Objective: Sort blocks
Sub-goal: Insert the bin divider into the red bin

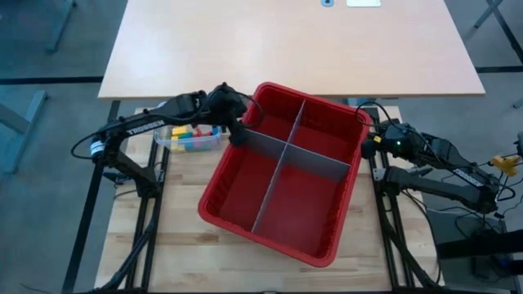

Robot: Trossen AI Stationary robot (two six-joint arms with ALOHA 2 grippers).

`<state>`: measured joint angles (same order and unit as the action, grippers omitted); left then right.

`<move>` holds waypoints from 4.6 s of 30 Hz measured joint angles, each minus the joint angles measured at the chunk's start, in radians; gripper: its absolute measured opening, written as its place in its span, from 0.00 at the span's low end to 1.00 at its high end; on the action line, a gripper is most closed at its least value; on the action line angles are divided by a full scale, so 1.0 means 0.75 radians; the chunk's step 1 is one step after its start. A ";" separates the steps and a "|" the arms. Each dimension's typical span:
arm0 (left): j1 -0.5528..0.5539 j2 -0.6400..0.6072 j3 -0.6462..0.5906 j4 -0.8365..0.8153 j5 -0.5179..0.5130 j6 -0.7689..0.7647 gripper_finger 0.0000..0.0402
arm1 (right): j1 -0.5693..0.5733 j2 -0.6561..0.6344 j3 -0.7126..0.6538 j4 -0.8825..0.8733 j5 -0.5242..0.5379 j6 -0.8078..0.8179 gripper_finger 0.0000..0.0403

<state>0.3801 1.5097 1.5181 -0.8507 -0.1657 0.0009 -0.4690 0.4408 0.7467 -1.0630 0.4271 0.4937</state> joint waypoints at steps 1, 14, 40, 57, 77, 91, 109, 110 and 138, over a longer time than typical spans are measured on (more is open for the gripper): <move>0.000 -0.002 0.000 -0.013 0.001 -0.006 0.36 | 0.000 0.000 0.000 0.000 0.000 0.000 0.00; 0.007 -0.158 -0.183 -0.005 0.107 -0.181 0.46 | -0.001 -0.001 0.000 0.000 0.000 -0.012 0.00; -0.055 -0.576 -0.826 0.341 0.566 -0.756 0.41 | -0.001 -0.002 0.000 0.040 0.005 -0.044 0.00; -0.073 -0.369 -0.823 0.787 0.934 -0.795 0.23 | -0.001 -0.002 0.003 0.135 0.017 -0.044 0.00; -0.068 -0.395 -0.823 0.753 0.796 -0.751 0.25 | -0.001 -0.007 0.181 -0.465 0.374 0.384 0.00; -0.068 -0.396 -0.823 0.754 0.810 -0.761 0.20 | -0.003 0.020 0.056 -0.199 0.187 0.378 0.00; -0.078 -0.386 -0.823 0.867 0.850 -0.784 0.20 | -0.001 0.345 0.044 0.277 0.093 0.119 0.00; -0.078 -0.383 -0.823 0.882 0.850 -0.783 0.20 | -0.001 0.352 0.045 0.293 0.095 0.117 0.00; -0.078 -0.526 -0.823 0.473 0.645 -0.652 0.01 | -0.001 0.174 0.072 -0.115 0.268 0.251 0.00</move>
<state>0.3218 1.1152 0.9009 -0.4961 0.3180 -0.4881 -0.4698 0.5713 0.8009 -1.1491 0.6277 0.6816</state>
